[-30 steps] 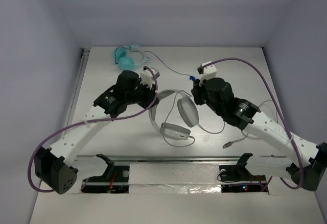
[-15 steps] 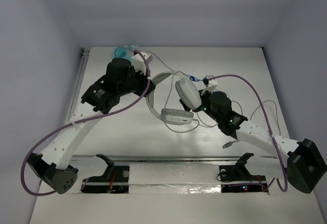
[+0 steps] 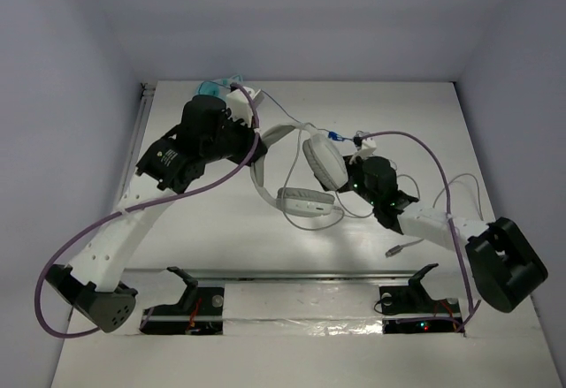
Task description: Wrap the headphones
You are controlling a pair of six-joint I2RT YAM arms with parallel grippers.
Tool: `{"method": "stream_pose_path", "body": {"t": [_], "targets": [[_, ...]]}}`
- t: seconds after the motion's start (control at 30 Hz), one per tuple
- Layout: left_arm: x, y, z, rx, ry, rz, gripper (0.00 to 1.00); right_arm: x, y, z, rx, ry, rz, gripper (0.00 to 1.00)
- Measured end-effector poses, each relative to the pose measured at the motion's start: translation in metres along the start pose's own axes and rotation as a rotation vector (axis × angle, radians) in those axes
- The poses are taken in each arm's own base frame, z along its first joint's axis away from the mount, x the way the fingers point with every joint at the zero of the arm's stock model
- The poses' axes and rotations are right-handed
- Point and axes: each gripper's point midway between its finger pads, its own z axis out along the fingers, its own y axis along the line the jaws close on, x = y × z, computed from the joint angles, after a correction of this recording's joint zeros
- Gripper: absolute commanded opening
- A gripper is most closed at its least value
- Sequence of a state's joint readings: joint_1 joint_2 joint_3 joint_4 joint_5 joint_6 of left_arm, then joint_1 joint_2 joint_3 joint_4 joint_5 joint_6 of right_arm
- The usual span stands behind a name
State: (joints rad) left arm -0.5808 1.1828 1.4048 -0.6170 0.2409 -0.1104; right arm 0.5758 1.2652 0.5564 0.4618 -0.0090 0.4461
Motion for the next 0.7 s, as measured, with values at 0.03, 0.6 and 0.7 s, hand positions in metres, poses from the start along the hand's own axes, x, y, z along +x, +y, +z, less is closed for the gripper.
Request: {"method": "stream_pose_path", "body": {"t": [0.03,0.6,0.7], "targets": [[-0.003,-0.001,-0.001,0.001,-0.004,0.000,0.00,0.008,-0.002,0.003,0.002,0.024,0.005,0.66],[-0.069,-0.027,-0.036,0.067,-0.159,0.014,0.00,0.042,0.001,0.018,-0.062,0.090,0.088,0.38],[-0.079,-0.030,-0.040,0.075,-0.184,0.005,0.00,0.044,0.003,0.017,-0.073,0.093,0.103,0.21]]}}
